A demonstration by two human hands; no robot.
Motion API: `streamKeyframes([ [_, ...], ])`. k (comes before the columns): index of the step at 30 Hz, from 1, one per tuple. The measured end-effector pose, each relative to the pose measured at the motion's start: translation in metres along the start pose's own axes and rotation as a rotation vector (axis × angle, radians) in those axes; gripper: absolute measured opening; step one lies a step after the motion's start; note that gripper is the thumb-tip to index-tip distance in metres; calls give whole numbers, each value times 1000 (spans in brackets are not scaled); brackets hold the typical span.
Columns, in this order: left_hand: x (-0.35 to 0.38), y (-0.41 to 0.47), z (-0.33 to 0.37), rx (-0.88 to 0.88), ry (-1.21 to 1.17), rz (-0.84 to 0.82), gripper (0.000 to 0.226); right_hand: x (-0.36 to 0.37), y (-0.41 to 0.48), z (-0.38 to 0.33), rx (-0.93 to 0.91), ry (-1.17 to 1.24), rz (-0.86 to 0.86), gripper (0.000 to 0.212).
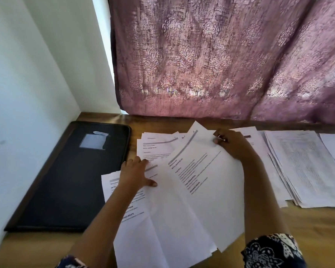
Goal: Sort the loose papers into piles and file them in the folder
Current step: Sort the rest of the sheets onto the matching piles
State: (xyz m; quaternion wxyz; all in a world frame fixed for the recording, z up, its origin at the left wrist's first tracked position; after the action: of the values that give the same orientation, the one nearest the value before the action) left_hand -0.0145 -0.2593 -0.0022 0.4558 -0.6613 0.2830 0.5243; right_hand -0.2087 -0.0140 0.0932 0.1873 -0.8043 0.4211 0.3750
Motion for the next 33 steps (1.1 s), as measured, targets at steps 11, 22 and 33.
streamKeyframes([
  [11,-13,17,1,81,60,-36,91,-7,-20,24,79,-105,116,24],
  [22,-32,-16,-9,249,-512,-11,25,-34,-36,16,1,-71,282,24],
  [33,-93,-73,-45,328,-813,61,28,-38,-47,-44,-178,205,268,8],
])
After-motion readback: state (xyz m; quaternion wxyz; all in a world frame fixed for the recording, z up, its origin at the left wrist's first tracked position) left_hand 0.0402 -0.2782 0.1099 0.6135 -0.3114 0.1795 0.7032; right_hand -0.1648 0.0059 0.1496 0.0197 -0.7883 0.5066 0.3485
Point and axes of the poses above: each hand's wrist, its own y-axis towards the middle knuckle, its own x-axis out of the palm, z = x × y, the point moved 3 cm from there along y, towards the middle knuckle, and after that the axes turned 10 degrees about y, right-handed, at the moved point
